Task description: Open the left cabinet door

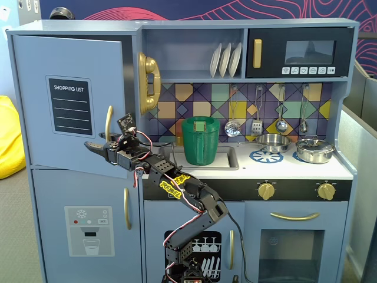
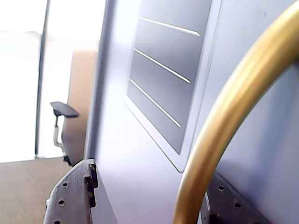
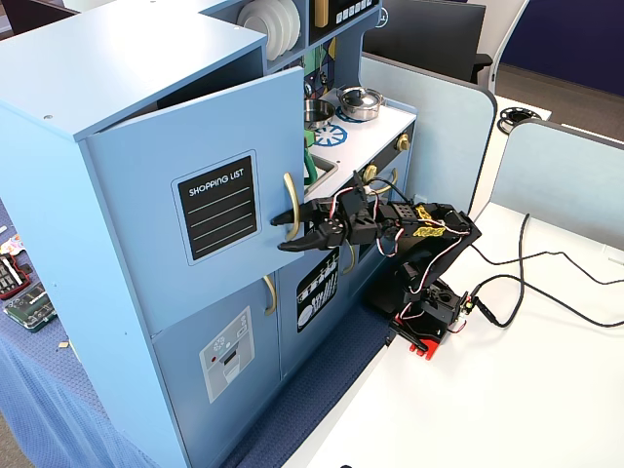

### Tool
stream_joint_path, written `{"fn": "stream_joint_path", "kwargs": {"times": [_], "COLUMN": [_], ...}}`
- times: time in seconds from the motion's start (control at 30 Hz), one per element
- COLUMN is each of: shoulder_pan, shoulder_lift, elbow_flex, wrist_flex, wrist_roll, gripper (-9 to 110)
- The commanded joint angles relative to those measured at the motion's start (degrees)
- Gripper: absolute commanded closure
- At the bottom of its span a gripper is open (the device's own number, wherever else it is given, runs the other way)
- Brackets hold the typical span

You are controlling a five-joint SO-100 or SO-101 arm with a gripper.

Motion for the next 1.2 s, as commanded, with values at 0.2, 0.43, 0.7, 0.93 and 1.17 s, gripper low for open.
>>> {"fn": "stream_joint_path", "kwargs": {"times": [0.2, 0.43, 0.7, 0.93, 1.17], "shoulder_pan": [-4.75, -5.1, 0.88, 13.89, 19.07], "shoulder_lift": [12.39, 21.45, 26.63, 19.69, 15.38], "elbow_flex": [4.04, 6.33, 3.34, -4.04, -6.5], "wrist_flex": [3.25, 6.59, 10.55, 6.68, 5.8], "wrist_roll": [-4.31, -5.45, -4.57, 5.36, 8.79], "gripper": [86, 86, 87, 85, 85]}}
